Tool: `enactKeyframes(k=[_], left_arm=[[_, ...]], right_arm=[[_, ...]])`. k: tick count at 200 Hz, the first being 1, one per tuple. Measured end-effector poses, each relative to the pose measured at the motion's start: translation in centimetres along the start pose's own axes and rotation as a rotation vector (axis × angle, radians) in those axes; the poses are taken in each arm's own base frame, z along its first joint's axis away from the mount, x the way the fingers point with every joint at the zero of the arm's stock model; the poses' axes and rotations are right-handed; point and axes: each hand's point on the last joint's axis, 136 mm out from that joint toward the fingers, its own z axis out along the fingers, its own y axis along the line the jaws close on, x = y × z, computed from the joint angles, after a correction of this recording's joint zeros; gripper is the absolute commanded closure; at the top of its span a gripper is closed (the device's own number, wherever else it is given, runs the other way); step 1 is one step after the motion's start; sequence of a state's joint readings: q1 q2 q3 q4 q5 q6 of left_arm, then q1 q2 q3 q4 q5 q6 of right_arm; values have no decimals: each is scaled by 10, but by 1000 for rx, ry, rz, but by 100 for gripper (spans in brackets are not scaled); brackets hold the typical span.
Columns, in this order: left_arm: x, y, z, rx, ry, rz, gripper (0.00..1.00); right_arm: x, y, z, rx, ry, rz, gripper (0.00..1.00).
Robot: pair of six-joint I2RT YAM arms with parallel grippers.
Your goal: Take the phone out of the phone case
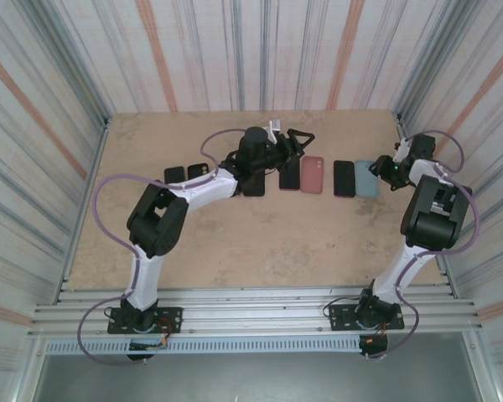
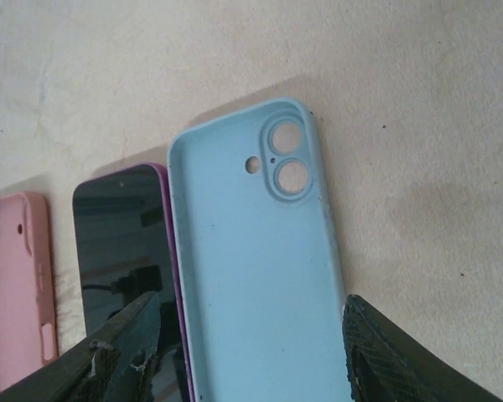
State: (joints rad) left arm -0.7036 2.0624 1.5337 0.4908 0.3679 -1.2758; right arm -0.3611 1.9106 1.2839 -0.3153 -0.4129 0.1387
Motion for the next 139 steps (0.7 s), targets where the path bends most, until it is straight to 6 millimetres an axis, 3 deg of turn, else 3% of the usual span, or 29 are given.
enactKeyframes(k=[25, 30, 36, 60, 79, 84, 115, 139], left_arm=[[-10, 2, -13, -30, 11, 85, 15], [-13, 1, -17, -36, 12, 103, 11], [-17, -1, -22, -39, 11, 130, 6], [-34, -7, -46, -63, 10, 239, 5], [-47, -5, -67, -100, 9, 331, 3], [-49, -2, -74, -113, 11, 351, 1], [-54, 32, -114, -252, 62, 503, 1], [-52, 66, -150, -376, 120, 615, 1]], right_arm=[[2, 21, -3, -24, -3, -55, 30], [2, 27, -6, -32, -6, -70, 28], [3, 36, -9, -43, -11, -91, 27], [2, 78, -28, -98, -47, -185, 20], [5, 110, -45, -147, -77, -263, 9], [7, 117, -48, -157, -82, -285, 0], [36, 157, -66, -219, -88, -409, 1], [62, 174, -74, -256, -92, -475, 1]])
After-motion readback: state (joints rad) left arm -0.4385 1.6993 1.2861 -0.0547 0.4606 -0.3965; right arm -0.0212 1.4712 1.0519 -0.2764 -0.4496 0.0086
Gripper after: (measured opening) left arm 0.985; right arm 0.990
